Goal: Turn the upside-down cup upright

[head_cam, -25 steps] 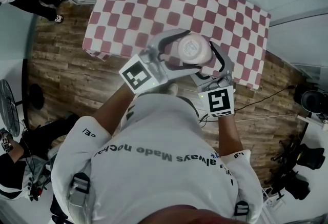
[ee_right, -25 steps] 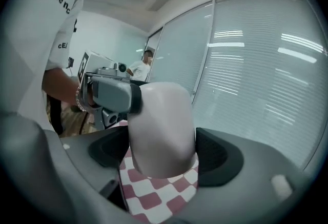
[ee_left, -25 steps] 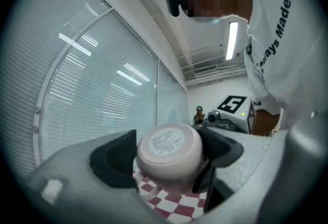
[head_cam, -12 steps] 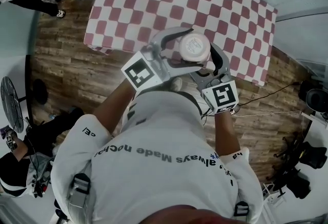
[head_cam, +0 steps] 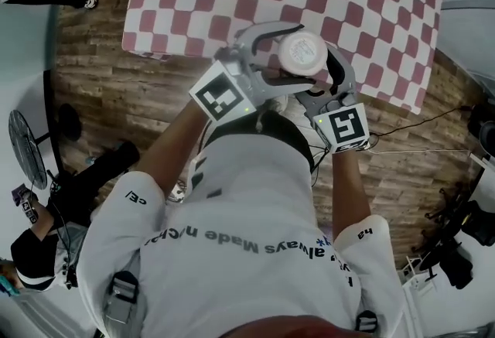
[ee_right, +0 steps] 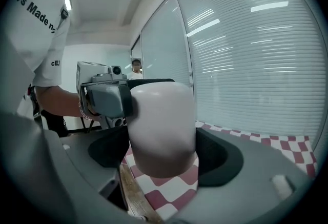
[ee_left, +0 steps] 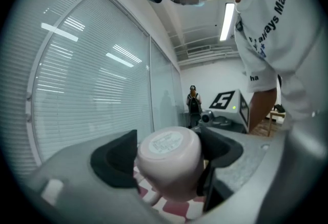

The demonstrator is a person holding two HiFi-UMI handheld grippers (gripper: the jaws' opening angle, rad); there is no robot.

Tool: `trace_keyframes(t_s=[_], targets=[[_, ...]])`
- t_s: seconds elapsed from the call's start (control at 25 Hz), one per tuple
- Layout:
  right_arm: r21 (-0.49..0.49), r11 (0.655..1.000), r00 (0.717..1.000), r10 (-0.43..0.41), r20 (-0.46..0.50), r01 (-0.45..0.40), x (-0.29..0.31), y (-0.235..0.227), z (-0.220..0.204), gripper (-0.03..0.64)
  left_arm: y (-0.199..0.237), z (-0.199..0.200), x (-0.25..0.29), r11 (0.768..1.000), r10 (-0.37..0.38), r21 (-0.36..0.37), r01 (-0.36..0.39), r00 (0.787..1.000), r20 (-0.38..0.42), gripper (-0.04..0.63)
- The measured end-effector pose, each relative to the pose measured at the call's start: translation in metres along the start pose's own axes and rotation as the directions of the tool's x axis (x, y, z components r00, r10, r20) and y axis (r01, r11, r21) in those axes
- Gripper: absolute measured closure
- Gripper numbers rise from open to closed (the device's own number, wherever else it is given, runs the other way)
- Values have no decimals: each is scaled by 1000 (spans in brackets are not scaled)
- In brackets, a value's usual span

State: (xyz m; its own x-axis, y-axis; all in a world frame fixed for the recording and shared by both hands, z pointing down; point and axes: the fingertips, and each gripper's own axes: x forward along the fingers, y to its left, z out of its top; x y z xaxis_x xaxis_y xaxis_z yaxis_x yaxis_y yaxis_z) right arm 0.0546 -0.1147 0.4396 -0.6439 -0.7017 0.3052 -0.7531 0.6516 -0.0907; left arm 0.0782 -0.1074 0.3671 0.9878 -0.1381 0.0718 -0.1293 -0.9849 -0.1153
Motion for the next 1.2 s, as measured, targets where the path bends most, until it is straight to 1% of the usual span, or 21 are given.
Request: trace_keyframes(t_s=[0.12, 0.2, 0.44, 0.6, 0.76, 0.84, 1.0, 1.2], targets=[[12, 1000, 1000, 4, 3, -4, 13, -5, -19, 215, 2, -26, 3, 1000, -5, 12, 5, 999, -31, 202], [24, 1000, 1000, 4, 2, -4, 22, -7, -34, 215, 3, -45, 3, 1000, -5, 8, 5, 999, -45, 202], [17, 1000, 998, 24, -58, -23, 44, -14, -91, 216, 4, -104, 7, 1000, -3, -15, 2, 997, -72, 202], [57, 998, 996, 29, -81, -24, 54, -33, -133, 216, 4, -148, 27, 999, -9, -39, 5, 995, -99, 204], [58, 998, 996, 30, -81, -25, 71, -50, -165, 216, 11, -188, 39, 1000, -8, -31, 4, 992, -122, 206], [55, 998, 995, 34, -96, -29, 75, -53, -180, 216, 10, -202, 42, 1000, -10, -22, 7, 990, -138, 206], [54, 998, 996, 23, -91, -18, 81, -59, -202, 216, 6, -228, 48, 1000, -12, -13, 10, 989, -149, 206], [47, 999, 992, 16, -123, -10, 91, -56, -226, 216, 1, -254, 44, 1000, -19, -6, 18, 986, -165, 206]])
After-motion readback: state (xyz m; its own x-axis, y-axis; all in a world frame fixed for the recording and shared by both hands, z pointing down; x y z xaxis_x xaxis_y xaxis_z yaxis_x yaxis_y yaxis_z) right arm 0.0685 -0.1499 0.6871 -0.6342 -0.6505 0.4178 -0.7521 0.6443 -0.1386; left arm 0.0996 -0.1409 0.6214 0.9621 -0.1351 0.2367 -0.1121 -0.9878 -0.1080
